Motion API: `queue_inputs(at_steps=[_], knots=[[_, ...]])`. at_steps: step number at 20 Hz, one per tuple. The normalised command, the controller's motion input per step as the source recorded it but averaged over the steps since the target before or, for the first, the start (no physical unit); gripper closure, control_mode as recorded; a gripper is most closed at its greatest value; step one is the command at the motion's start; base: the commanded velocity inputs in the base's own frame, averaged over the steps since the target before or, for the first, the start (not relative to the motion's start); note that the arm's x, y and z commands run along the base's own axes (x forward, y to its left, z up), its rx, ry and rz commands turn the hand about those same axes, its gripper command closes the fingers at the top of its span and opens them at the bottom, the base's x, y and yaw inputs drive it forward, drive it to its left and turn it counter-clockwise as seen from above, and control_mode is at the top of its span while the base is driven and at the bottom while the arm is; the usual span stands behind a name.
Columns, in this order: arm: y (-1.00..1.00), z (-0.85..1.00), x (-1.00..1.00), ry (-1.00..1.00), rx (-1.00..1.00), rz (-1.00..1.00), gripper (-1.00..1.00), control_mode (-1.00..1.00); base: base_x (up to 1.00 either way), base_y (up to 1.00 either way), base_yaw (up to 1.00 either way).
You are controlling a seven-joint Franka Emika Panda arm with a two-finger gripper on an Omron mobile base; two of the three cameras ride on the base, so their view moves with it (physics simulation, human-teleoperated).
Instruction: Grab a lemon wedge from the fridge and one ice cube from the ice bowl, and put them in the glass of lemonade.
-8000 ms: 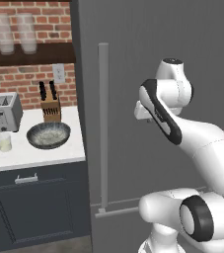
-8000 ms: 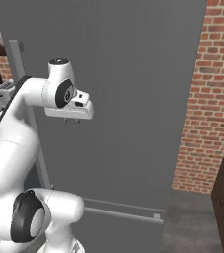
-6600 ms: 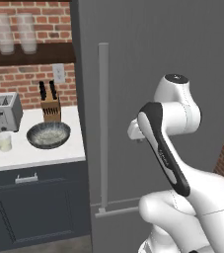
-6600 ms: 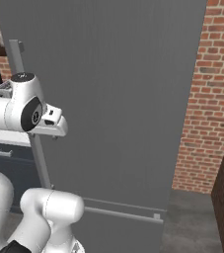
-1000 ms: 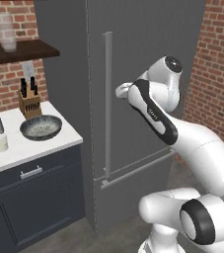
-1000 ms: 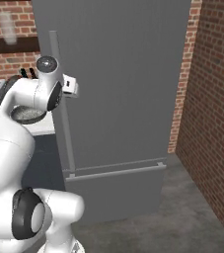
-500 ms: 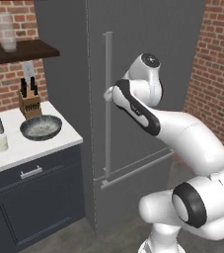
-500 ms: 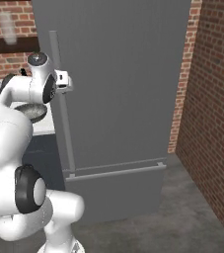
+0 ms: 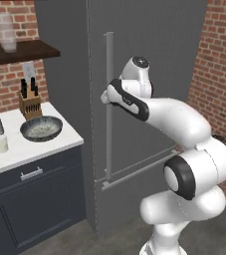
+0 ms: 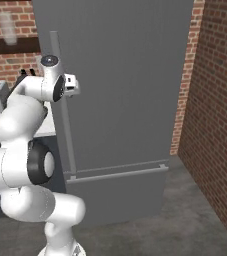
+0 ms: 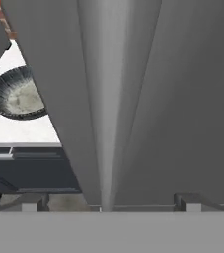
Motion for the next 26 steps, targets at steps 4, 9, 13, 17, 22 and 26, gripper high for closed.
queue_inputs(at_steps=[4, 9, 13, 17, 22, 26], knots=[[0.04, -0.19, 0.50, 0.08, 0.00, 0.00, -1.00, -1.00, 0.00, 0.00, 0.00], [0.18, -0.08, 0.51, 0.02, 0.00, 0.00, -1.00, -1.00, 0.00, 0.00, 0.00], [0.33, -0.04, 0.47, 0.01, 0.00, 0.00, -1.00, -1.00, 0.00, 0.00, 0.00], [0.26, -0.14, 0.08, 0.00, 0.00, 0.00, -1.00, -1.00, 0.00, 0.00, 0.00], [0.04, -0.32, 0.02, -0.06, 0.10, 0.00, -1.00, -1.00, 0.00, 0.00, 0.00], [0.00, -0.20, 0.00, -0.17, 0.20, 0.00, -1.00, -1.00, 0.00, 0.00, 0.00]])
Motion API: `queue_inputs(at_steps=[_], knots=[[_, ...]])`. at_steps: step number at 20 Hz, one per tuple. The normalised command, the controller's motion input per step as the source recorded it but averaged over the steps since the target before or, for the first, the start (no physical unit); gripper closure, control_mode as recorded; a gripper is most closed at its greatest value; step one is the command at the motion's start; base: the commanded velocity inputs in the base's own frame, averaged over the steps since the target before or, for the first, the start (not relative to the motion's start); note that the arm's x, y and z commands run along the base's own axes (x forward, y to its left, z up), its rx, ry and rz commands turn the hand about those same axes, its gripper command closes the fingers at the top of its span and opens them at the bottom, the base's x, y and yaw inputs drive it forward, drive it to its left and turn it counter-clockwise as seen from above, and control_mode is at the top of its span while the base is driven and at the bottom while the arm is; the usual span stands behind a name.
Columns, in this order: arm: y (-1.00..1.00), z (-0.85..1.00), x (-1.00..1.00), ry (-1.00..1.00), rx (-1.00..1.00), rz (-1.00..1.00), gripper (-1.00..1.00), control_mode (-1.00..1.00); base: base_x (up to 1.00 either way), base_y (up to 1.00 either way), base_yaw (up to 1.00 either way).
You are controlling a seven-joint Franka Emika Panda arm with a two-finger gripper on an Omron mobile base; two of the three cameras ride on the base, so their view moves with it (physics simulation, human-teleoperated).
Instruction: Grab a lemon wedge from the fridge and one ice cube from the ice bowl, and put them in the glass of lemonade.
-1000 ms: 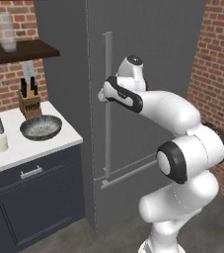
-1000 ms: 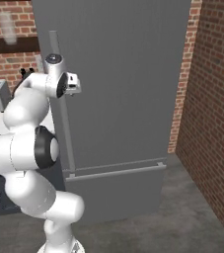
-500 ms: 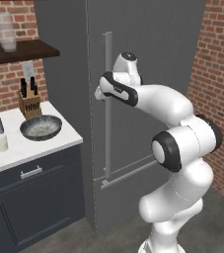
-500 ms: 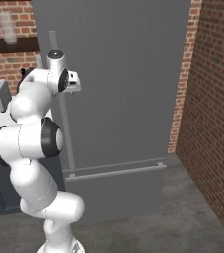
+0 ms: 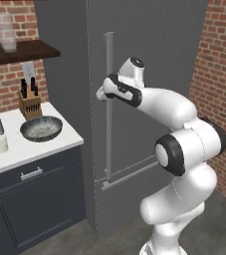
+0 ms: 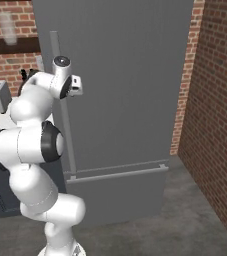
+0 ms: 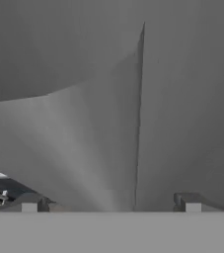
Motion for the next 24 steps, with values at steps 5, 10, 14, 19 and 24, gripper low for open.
queue_inputs(at_steps=[5, 10, 14, 19, 24], knots=[[0.01, -0.10, 0.10, -0.05, 0.06, 0.00, -1.00, -1.00, 0.00, 0.00, 0.00], [0.18, 0.00, 0.22, -0.04, 0.01, 0.00, -1.00, -1.00, 0.00, 0.00, 0.00], [0.41, 0.00, 0.30, -0.02, 0.00, 0.00, -1.00, -1.00, 0.00, 0.00, 0.00], [0.36, 0.00, 0.24, -0.01, 0.00, 0.00, 1.00, -1.00, 0.00, 0.00, 0.00], [0.09, 0.00, 0.00, 0.01, -0.01, -0.03, 1.00, -1.00, 0.00, 0.00, 0.00]])
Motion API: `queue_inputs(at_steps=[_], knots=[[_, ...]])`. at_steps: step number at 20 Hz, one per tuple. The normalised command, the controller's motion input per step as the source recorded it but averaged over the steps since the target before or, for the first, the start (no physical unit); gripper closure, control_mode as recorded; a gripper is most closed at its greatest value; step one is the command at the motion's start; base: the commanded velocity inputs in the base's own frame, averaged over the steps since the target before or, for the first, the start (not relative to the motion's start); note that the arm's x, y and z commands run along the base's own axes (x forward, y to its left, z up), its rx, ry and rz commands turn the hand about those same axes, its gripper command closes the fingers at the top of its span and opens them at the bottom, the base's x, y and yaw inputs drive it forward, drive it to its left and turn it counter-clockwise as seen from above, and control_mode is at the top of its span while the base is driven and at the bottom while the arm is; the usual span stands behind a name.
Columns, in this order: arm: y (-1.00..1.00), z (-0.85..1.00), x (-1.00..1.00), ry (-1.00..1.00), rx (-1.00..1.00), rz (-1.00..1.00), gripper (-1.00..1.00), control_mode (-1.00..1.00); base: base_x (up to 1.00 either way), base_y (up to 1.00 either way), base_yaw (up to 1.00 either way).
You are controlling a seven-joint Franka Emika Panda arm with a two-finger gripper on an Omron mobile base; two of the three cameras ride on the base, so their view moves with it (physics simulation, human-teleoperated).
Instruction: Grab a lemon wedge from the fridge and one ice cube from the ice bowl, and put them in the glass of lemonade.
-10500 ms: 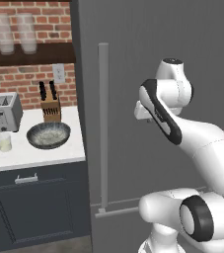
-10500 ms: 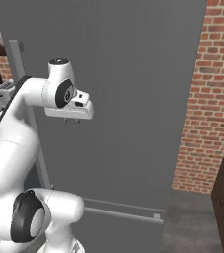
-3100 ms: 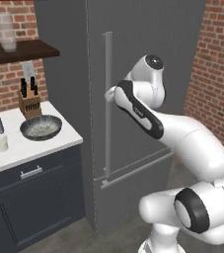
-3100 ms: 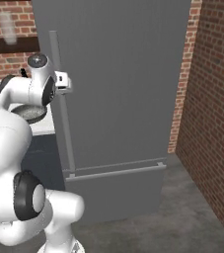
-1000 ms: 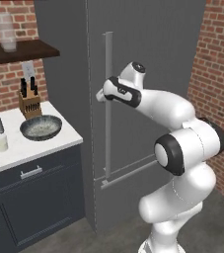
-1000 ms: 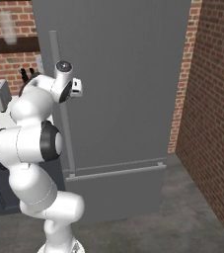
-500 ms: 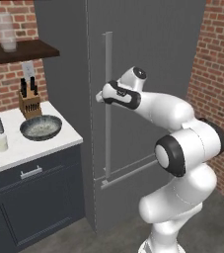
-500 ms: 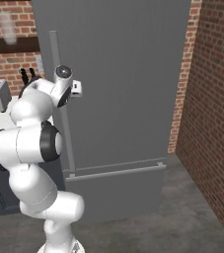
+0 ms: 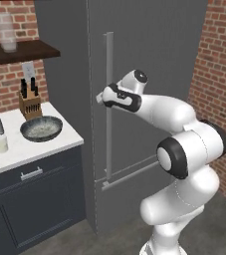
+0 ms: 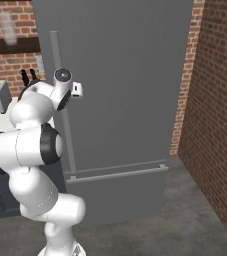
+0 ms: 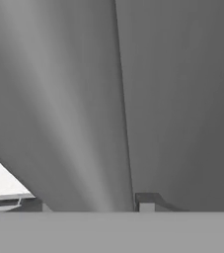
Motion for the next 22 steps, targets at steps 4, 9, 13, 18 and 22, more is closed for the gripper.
queue_inputs(at_steps=[4, 9, 13, 18, 22], knots=[[-0.44, 0.00, -0.05, -0.04, 0.01, -0.06, 1.00, -1.00, 0.00, 0.00, 0.00], [-0.95, 0.05, -0.27, -0.09, 0.08, -0.13, 1.00, -1.00, 0.00, 0.00, 0.00], [-1.00, 0.07, -0.34, -0.11, 0.13, -0.16, 1.00, -1.00, 0.00, 0.00, 0.00], [-1.00, 0.13, -0.25, -0.08, 0.12, -0.18, 1.00, -1.00, 0.00, 0.00, 0.00], [-1.00, 0.32, -0.19, -0.01, 0.14, -0.21, 1.00, -1.00, 0.00, 0.00, 0.00]])
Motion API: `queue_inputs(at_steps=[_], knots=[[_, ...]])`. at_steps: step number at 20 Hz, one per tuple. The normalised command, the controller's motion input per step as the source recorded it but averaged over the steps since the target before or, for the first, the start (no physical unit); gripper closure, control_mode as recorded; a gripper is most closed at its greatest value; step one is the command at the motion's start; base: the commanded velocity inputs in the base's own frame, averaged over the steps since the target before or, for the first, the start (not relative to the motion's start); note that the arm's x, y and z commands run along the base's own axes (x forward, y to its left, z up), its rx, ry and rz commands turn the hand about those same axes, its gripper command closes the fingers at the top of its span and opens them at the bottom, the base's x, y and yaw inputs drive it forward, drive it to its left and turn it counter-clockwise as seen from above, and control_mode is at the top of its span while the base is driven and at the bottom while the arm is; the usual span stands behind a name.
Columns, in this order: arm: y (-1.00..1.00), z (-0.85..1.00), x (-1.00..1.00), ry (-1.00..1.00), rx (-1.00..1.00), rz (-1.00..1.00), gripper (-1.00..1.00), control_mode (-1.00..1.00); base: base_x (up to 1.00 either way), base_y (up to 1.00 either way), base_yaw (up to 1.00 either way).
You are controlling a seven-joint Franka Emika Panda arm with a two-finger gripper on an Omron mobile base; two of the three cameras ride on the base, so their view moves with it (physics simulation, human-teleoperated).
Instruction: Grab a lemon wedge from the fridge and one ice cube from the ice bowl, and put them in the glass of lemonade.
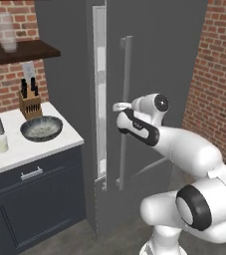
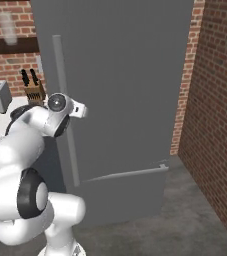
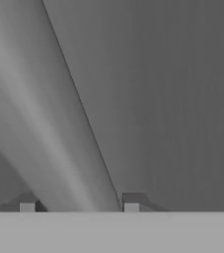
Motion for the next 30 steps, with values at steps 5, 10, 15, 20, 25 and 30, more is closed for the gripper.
queue_inputs(at_steps=[5, 10, 15, 20, 25, 30], knots=[[-1.00, 0.40, -0.11, 0.04, 0.12, -0.23, 1.00, -1.00, 0.00, 0.00, 0.00], [-1.00, 0.12, -0.12, 0.07, 0.14, -0.24, 1.00, -1.00, 0.00, 0.00, 0.00], [-1.00, -0.20, -0.40, -0.09, 0.17, -0.23, 1.00, -1.00, 0.00, 0.00, 0.00], [-0.69, -0.16, -0.57, -0.19, 0.21, -0.18, -1.00, -1.00, 0.00, 0.00, 0.00], [-0.44, 0.32, -0.85, -0.15, 0.11, -0.06, -1.00, -1.00, 0.00, 0.00, 0.00], [0.07, 0.69, -1.00, -0.33, 0.00, 0.00, -1.00, -1.00, 0.00, 0.00, 0.00]])
